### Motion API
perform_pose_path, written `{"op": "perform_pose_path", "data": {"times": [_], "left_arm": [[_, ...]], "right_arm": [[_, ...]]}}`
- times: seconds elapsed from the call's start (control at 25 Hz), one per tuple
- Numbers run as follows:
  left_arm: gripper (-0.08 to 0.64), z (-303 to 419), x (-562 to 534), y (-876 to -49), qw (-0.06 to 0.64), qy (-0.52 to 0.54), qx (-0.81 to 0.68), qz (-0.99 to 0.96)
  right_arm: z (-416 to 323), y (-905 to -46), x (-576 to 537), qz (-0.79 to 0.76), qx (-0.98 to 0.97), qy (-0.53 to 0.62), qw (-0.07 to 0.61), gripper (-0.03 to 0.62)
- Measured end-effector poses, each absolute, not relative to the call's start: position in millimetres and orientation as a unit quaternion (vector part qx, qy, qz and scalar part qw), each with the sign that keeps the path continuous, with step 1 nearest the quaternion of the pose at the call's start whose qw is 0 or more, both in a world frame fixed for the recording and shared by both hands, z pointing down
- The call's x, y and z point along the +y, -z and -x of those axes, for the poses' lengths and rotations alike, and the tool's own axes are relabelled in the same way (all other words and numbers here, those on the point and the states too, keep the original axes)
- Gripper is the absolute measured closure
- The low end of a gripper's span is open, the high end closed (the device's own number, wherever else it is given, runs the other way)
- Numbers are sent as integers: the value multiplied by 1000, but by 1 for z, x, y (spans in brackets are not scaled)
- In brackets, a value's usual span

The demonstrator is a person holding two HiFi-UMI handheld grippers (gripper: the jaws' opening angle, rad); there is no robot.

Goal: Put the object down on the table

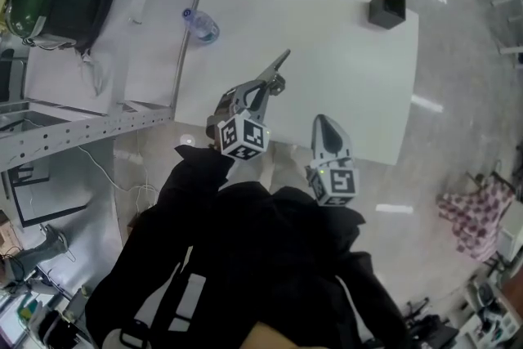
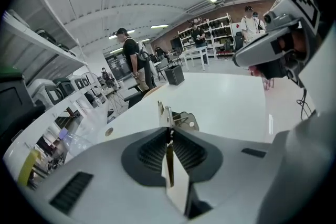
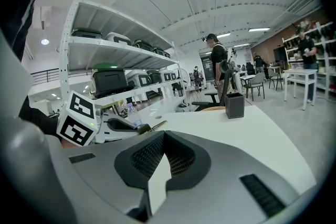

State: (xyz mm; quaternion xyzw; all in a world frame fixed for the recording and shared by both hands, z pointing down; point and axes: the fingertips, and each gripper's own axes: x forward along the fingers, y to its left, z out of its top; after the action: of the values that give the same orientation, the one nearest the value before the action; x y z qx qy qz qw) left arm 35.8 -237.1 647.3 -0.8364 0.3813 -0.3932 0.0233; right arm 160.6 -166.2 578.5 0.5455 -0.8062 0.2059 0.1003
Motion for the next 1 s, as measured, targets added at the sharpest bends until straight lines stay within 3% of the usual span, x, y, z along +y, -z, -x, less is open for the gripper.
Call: {"op": "perform_pose_path", "data": {"times": [1.0], "left_arm": [[528,-59,-247,-738,61,514,283,807]], "right_arm": [[-164,-599,-158,-549,-796,-228,117,589]]}}
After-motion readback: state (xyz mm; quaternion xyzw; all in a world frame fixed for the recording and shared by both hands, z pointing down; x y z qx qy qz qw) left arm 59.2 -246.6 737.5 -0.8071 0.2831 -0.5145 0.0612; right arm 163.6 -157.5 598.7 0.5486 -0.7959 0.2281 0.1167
